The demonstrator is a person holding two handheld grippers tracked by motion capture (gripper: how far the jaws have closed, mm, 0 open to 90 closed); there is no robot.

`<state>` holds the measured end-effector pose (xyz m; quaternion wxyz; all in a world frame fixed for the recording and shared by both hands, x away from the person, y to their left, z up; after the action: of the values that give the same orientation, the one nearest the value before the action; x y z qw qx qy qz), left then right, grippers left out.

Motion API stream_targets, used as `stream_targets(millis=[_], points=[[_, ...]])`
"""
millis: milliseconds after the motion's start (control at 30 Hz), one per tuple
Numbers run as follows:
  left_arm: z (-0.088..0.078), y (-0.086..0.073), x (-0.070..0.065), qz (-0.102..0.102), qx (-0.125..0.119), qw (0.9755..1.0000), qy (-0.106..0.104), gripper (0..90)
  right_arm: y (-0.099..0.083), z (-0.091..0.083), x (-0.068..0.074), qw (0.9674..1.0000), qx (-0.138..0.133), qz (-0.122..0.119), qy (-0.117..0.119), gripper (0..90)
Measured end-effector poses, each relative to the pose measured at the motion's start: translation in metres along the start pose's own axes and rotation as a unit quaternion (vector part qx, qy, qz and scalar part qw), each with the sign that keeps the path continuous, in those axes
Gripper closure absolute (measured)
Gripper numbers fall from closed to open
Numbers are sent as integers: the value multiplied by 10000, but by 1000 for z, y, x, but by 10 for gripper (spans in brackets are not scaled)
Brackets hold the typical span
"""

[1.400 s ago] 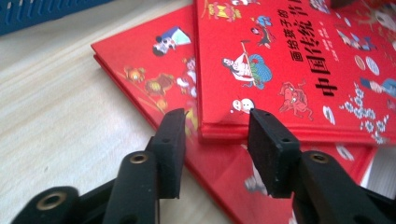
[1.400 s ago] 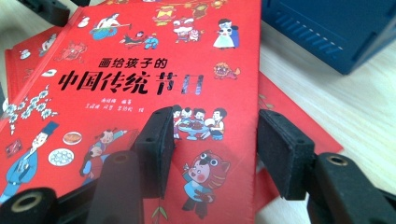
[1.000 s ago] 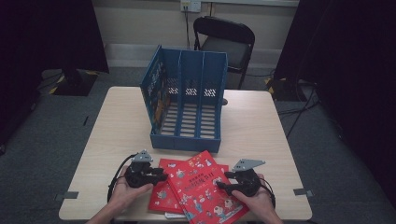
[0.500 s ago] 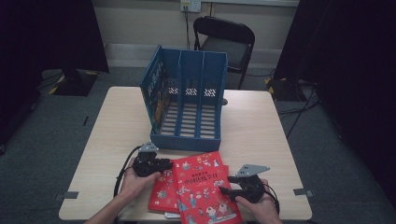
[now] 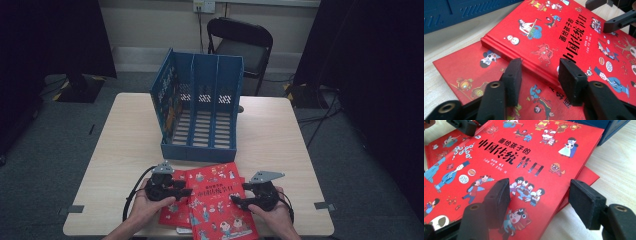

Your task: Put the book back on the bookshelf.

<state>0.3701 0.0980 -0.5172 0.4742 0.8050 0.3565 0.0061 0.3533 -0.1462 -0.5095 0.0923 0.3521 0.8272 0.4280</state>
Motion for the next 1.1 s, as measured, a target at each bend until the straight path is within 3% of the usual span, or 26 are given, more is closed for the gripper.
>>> stream_targets(millis=[267,400,600,700,767,933,1100], points=[[8,5,5,58,-219,9997,58,512,-9,-9,9,9999,61,7,128,355],[10,8,4,19,-106,9999,74,492,-11,-11,12,9999,46,40,94,355],[8,8,2,-102,48,9999,10,468,-7,-4,9,10000,26,55,-16,279],[5,4,-5,-47,138,9999,-48,455,-5,-1,6,10000,9,70,-5,253],[4,3,-8,-105,206,9994,-255,392,-5,0,4,9999,7,131,32,238],[4,2,-10,-114,185,9996,-156,417,-6,1,0,9996,2,266,91,217],[11,4,-17,-125,135,9994,-280,442,-8,2,-2,9991,69,402,92,162]])
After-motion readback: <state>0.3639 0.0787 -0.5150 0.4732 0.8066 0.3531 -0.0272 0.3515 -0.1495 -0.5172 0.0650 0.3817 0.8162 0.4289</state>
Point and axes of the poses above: each handheld gripper's, and its own axes: z roughly forward along the jaws, y roughly out of its top, x roughly to its left, the point moved 7 cm from there along z, roughly forward along the jaws, and after that the axes turned 5 degrees about -x, right-handed, at the moved point
